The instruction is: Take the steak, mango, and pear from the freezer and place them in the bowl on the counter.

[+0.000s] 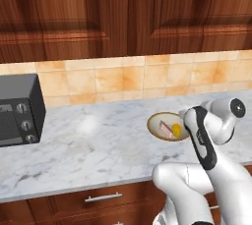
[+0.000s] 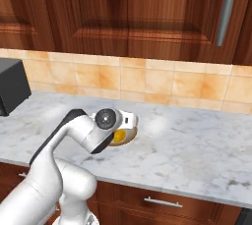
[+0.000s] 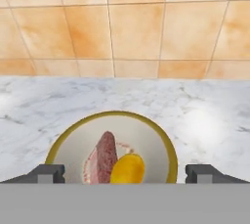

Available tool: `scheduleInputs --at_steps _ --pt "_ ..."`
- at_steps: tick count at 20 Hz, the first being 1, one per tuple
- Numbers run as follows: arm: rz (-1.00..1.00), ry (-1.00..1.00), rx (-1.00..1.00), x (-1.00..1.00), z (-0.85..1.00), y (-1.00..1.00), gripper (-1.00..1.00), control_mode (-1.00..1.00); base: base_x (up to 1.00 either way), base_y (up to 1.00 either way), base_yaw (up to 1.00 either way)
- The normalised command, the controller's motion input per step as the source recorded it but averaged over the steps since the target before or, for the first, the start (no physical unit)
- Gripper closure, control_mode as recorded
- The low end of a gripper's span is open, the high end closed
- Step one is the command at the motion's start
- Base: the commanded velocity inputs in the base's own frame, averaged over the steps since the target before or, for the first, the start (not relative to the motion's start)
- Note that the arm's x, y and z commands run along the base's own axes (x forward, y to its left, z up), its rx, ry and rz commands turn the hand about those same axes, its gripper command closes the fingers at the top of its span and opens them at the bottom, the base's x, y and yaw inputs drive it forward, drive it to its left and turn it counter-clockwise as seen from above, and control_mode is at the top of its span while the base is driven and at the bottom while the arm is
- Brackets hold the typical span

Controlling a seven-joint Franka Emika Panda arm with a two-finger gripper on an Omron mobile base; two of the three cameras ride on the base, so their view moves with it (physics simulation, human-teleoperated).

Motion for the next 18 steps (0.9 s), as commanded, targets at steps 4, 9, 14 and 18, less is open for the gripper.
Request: scheduleInputs --at_steps 4,9,14,18 --pt "-0.05 0.00 0.00 -0.80 0.72 0.00 -1.00 -1.00 0.00 0.00 0.00" --pt "-0.01 0.00 -0.02 -0.87 0.90 0.00 -1.00 -1.00 0.00 0.00 0.00" --pt "0.00 0.02 -0.04 -0.73 0.85 0.00 -1.00 -1.00 0.00 0.00 0.00" --pt "-0.01 0.02 -0.12 -0.84 0.09 0.19 -1.00 -1.00 0.00 0.00 0.00"
